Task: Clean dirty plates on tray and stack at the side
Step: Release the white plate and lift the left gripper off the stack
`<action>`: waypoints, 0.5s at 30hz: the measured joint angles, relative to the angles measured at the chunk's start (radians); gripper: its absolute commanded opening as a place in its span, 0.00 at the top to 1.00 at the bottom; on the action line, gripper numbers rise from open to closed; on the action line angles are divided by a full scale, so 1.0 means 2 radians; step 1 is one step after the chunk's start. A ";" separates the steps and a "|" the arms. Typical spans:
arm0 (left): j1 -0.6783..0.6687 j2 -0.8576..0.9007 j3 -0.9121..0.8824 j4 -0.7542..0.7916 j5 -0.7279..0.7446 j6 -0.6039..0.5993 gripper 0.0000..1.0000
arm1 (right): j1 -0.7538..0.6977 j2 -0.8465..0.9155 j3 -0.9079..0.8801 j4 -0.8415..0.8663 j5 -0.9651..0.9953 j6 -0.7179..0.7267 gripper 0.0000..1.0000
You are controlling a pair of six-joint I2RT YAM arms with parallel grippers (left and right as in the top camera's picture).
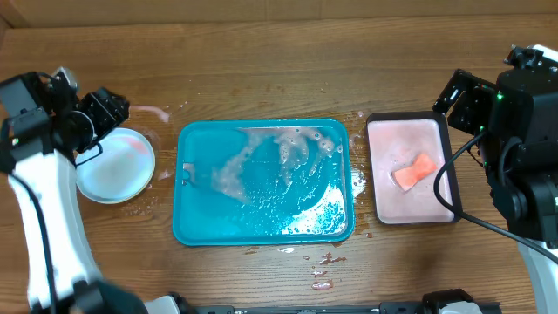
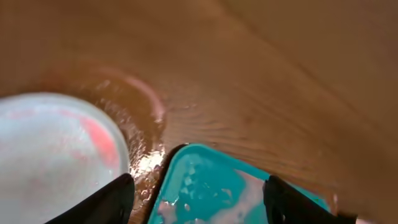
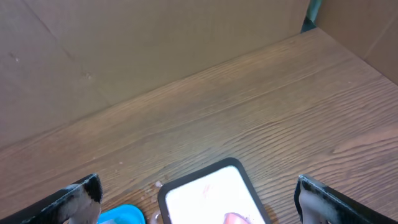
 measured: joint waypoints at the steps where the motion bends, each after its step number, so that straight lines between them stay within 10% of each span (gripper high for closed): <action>1: -0.006 -0.022 0.000 -0.008 0.002 0.021 0.28 | 0.000 0.000 0.000 0.000 0.000 0.000 0.00; 15: -0.112 -0.256 0.001 -0.142 -0.068 0.132 0.00 | 0.000 0.000 0.000 0.000 0.000 0.000 0.00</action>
